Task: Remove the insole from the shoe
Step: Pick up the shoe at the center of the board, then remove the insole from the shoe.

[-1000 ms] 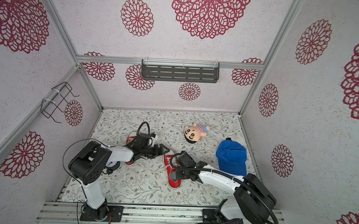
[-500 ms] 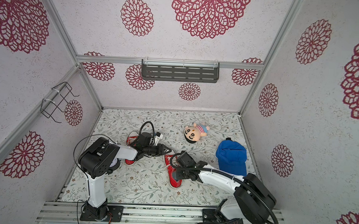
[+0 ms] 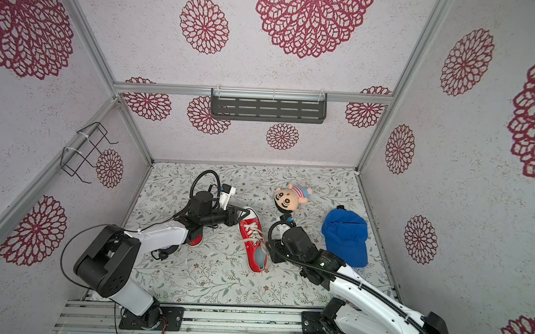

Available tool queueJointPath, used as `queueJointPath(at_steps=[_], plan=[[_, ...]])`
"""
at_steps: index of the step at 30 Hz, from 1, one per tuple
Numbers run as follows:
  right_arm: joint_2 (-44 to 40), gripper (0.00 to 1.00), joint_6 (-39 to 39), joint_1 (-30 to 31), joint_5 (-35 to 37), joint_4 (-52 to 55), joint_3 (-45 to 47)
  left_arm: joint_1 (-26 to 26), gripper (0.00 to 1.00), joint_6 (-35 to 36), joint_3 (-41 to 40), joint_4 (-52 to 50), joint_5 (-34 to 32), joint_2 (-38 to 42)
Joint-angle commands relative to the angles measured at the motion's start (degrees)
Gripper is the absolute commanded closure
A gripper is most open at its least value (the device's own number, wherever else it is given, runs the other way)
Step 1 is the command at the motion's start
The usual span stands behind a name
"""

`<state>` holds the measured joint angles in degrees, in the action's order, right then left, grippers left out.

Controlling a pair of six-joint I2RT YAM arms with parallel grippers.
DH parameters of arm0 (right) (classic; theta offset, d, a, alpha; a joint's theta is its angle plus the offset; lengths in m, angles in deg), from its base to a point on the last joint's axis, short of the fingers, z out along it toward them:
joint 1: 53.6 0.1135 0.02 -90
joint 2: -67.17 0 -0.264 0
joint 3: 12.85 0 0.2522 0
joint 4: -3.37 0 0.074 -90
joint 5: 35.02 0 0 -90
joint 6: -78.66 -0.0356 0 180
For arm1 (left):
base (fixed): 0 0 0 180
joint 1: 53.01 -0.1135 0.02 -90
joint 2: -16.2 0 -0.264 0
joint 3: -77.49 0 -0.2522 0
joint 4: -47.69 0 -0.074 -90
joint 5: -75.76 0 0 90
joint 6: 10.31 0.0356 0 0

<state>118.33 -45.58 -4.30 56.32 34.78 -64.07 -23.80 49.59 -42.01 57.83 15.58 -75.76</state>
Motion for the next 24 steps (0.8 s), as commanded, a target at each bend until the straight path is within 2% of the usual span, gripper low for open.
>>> queueJointPath(at_steps=[1,4,8,16,24], plan=[[0.63,0.79,-2.01,2.79,-3.11,-3.72,3.73,0.39,0.86,4.63,-0.07,-1.60,-1.74,1.57],[3.92,0.89,-3.46,4.63,-2.95,-8.84,5.45,0.50,0.87,4.63,0.24,-2.10,-2.18,1.43],[9.94,0.92,-3.34,5.87,-3.29,-14.29,4.57,1.19,0.88,5.31,0.58,-2.98,-2.92,1.22],[21.21,0.94,-2.84,5.86,-2.16,-17.24,0.39,1.90,0.90,6.35,1.24,-3.94,-2.92,1.08],[23.21,0.87,-3.92,0.55,-2.41,-10.75,0.74,2.03,0.92,7.93,1.42,-4.56,-0.98,1.57]])
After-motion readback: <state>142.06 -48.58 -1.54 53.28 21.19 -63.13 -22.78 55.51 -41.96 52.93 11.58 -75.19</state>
